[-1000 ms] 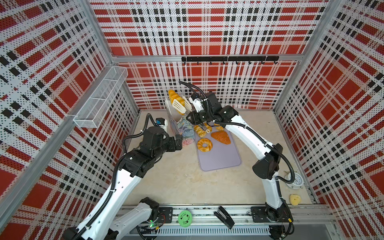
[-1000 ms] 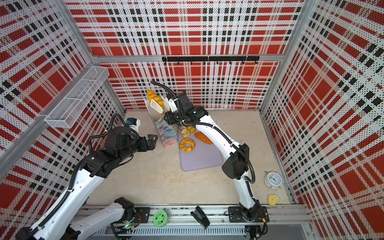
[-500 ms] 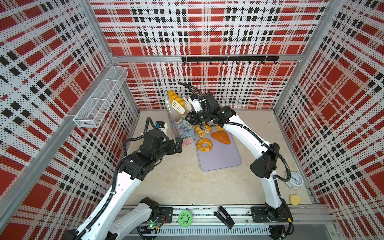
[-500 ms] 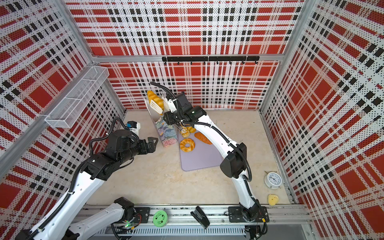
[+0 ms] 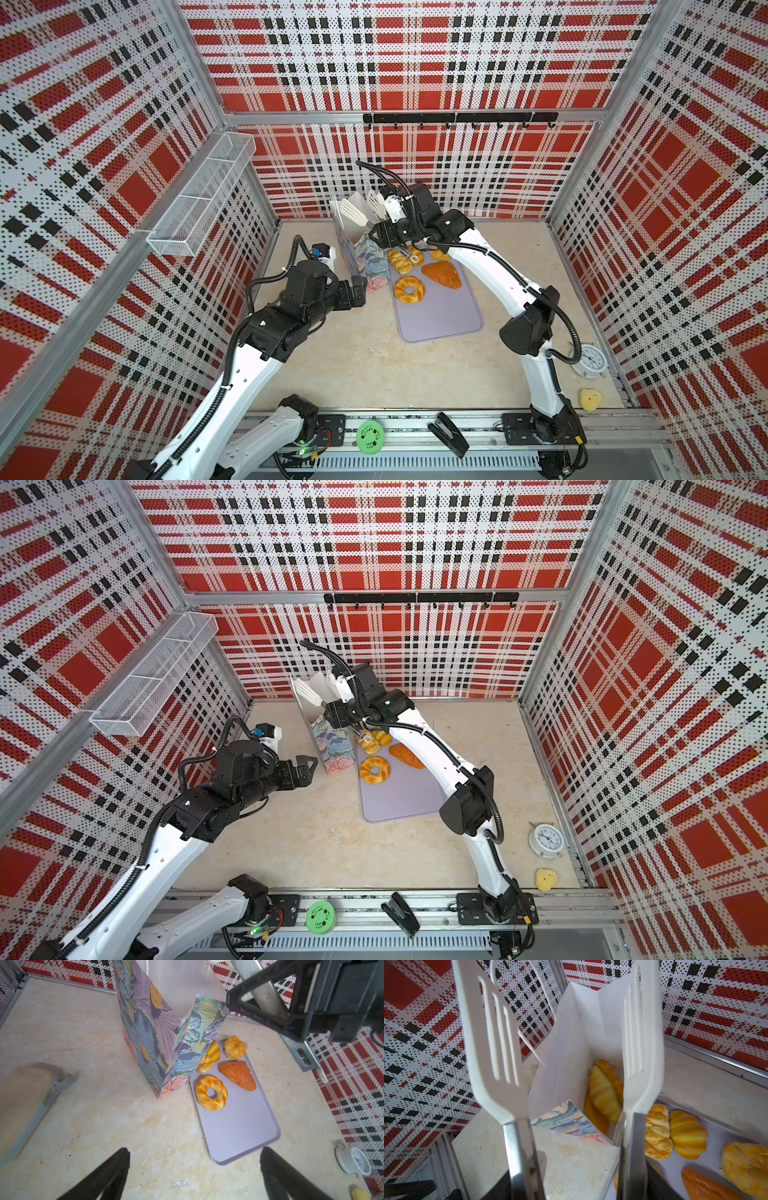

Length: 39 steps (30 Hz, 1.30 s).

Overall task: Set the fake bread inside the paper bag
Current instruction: 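Move the tongs back over the tray while the left gripper withdraws from the bag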

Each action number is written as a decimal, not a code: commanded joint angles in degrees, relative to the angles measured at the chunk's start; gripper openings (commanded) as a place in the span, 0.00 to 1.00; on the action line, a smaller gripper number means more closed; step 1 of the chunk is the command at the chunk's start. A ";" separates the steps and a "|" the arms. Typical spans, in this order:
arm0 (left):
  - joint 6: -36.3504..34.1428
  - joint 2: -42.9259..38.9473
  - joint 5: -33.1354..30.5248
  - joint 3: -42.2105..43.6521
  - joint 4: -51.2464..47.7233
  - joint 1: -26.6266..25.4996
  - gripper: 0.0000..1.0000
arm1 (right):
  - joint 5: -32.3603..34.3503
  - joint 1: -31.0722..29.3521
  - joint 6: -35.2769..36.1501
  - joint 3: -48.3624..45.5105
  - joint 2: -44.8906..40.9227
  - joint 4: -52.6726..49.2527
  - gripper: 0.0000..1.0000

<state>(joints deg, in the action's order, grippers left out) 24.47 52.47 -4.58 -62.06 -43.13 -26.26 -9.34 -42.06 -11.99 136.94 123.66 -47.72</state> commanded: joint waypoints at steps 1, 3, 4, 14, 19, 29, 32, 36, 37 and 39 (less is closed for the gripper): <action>0.91 -0.07 -0.76 -1.57 0.86 -0.77 0.99 | 0.46 0.15 1.73 2.07 -1.62 1.28 0.67; 1.22 -0.12 -1.29 -1.35 0.86 -1.11 0.99 | 0.86 0.14 2.03 1.27 -2.72 1.10 0.66; 1.40 -0.11 -1.54 -1.22 0.86 -1.52 1.00 | 1.04 0.15 2.32 0.63 -3.51 1.05 0.66; 1.69 0.06 -6.03 -2.03 0.85 -4.57 0.99 | 4.01 0.15 4.91 -12.60 -14.24 3.08 0.65; 2.39 0.55 -9.57 -1.40 1.81 -8.43 0.99 | 4.95 0.96 5.40 -23.25 -21.00 6.70 0.64; 3.59 2.30 -16.89 0.85 4.81 -17.73 0.99 | 8.03 5.00 6.71 -40.55 -32.75 8.87 0.63; 4.02 2.00 -20.93 2.02 6.88 -20.85 0.99 | 7.50 6.89 6.71 -45.27 -35.75 9.06 0.63; 5.33 1.98 -23.74 3.05 8.44 -23.36 0.99 | 8.07 8.99 6.98 -51.28 -39.73 8.88 0.63; 5.70 2.04 -24.27 3.38 8.83 -23.95 0.99 | 8.11 9.78 6.92 -52.98 -40.75 8.79 0.63; 6.52 2.04 -26.45 4.32 9.67 -25.76 0.99 | 7.81 11.44 6.56 -56.35 -42.35 8.80 0.63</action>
<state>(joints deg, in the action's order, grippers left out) 28.91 54.85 -25.98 -59.05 -36.36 -50.24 -1.87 -32.16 -6.37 83.26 84.42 -42.50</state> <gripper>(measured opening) 0.992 0.632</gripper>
